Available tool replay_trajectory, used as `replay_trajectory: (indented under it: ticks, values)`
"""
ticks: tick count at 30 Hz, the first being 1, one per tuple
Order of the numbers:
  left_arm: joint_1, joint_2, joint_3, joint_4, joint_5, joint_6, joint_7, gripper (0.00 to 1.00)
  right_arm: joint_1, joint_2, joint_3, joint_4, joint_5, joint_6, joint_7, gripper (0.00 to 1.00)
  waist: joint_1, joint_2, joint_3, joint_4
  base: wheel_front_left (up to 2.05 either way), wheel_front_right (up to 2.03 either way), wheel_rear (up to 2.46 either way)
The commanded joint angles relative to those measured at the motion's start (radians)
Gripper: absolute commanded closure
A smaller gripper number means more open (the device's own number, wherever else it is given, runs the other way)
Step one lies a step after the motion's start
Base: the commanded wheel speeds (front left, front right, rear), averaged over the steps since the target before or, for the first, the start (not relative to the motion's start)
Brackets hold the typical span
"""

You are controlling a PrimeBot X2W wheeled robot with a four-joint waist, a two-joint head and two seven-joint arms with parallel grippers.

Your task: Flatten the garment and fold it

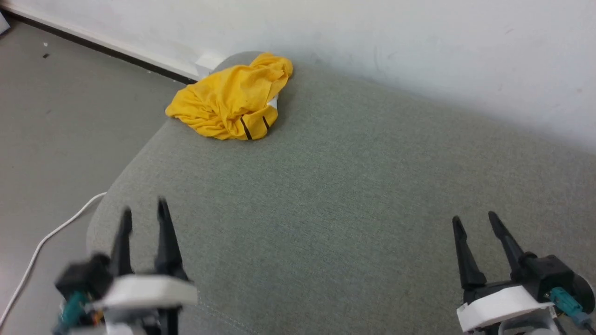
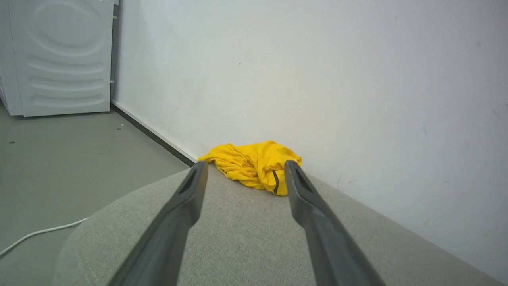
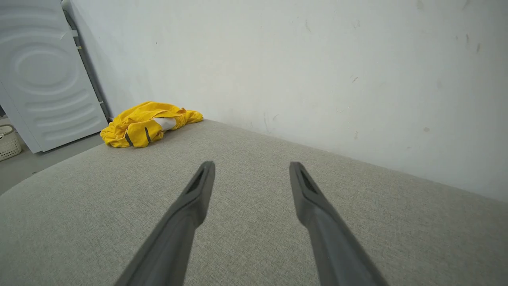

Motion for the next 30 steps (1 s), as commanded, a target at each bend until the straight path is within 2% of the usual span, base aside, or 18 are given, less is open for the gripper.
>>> replay_trajectory:
  ticks: [1,6,12,15,21,30]
  values:
    - [-0.059,0.019,0.004,-0.034,0.001,-0.008,0.018,0.0,-0.016,0.003,-0.006,-0.017,-0.011,-0.002,0.0,0.0,0.0,-0.0002,0.03,-0.008,0.0,0.0,0.0]
    - [-0.255,0.107,0.026,-0.137,-0.012,-0.017,0.158,0.0,-0.043,0.003,-0.012,-0.102,-0.054,-0.002,0.044,0.0,0.0,-0.0002,0.112,-0.025,0.0,0.0,0.0]
    - [-0.502,0.195,0.054,-0.119,-0.053,-0.031,0.314,0.0,-0.089,-0.004,-0.002,-0.256,-0.111,-0.002,0.124,0.0,0.0,-0.0002,0.248,-0.063,0.0,0.0,0.0]
    - [-0.607,0.238,0.061,-0.065,-0.064,-0.041,0.368,0.0,-0.112,-0.026,0.011,-0.332,-0.122,-0.002,0.166,0.0,0.0,-0.0002,0.321,-0.087,0.0,0.0,0.0]
    - [-0.78,0.288,0.062,0.101,-0.089,-0.057,0.445,0.0,-0.151,-0.078,0.019,-0.446,-0.118,-0.002,0.238,0.0,0.0,-0.0002,0.439,-0.121,0.0,0.0,0.0]
    - [-0.928,0.35,-0.004,0.342,-0.094,-0.12,0.592,0.0,-0.186,-0.112,0.032,-0.54,-0.103,-0.002,0.303,0.0,0.0,-0.0002,0.561,-0.174,0.0,0.0,0.0]
